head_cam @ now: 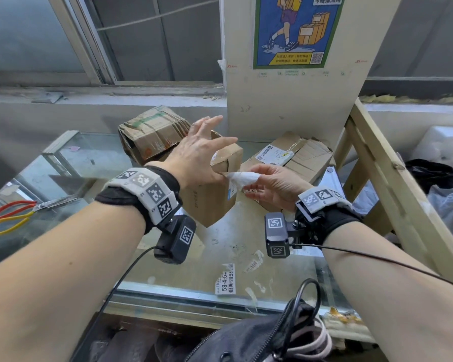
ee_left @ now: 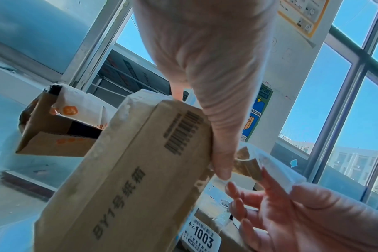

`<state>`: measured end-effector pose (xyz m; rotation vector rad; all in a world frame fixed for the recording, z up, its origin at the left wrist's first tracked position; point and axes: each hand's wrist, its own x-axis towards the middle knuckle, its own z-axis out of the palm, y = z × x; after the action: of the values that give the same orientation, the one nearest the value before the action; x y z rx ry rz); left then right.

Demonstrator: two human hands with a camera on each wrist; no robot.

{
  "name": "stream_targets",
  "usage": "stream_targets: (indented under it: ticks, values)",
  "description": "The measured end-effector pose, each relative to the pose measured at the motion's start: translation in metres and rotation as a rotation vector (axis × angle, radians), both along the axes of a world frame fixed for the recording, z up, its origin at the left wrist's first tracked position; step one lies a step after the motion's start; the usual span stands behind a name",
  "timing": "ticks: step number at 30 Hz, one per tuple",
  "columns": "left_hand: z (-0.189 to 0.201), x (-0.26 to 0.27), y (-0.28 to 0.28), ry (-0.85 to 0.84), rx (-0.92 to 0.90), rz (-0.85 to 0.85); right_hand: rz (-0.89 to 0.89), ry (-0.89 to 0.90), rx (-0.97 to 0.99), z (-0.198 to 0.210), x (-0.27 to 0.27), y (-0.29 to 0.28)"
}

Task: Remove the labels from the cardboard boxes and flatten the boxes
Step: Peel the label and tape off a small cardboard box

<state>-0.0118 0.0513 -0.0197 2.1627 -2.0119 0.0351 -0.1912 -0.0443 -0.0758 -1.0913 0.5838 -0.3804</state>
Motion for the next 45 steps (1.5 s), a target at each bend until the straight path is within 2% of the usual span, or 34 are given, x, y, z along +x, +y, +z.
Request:
stream_targets:
  ticks: [6,11,15,21,29,33,37,41,45]
  values:
    - [-0.025,-0.001,0.012,0.043,-0.259,-0.029,-0.081,-0.096,-0.017,-0.003,0.012,0.001]
    - [-0.035,0.003,0.014,0.041,-0.323,0.02,-0.124,-0.112,-0.041,0.005,0.025,0.011]
    - [-0.04,0.005,0.016,0.088,-0.318,0.034,-0.142,-0.136,-0.028,0.006,0.03,0.016]
    - [-0.048,0.011,0.023,0.124,-0.261,0.046,-0.039,-0.013,-0.11,-0.005,0.023,0.016]
    - [-0.045,0.007,0.026,0.194,-0.211,0.053,0.012,0.065,-0.091,-0.01,0.014,0.014]
    - [-0.044,-0.001,0.023,0.28,-0.266,0.12,-0.093,0.075,-0.122,-0.006,0.026,0.016]
    - [-0.045,-0.002,0.022,0.286,-0.279,0.136,-0.179,0.158,-0.273,-0.002,0.034,0.02]
    - [-0.045,-0.001,0.024,0.28,-0.27,0.141,-0.259,0.156,-0.274,-0.003,0.037,0.024]
    - [-0.044,-0.004,0.024,0.249,-0.254,0.147,-0.335,0.149,-0.364,-0.004,0.038,0.025]
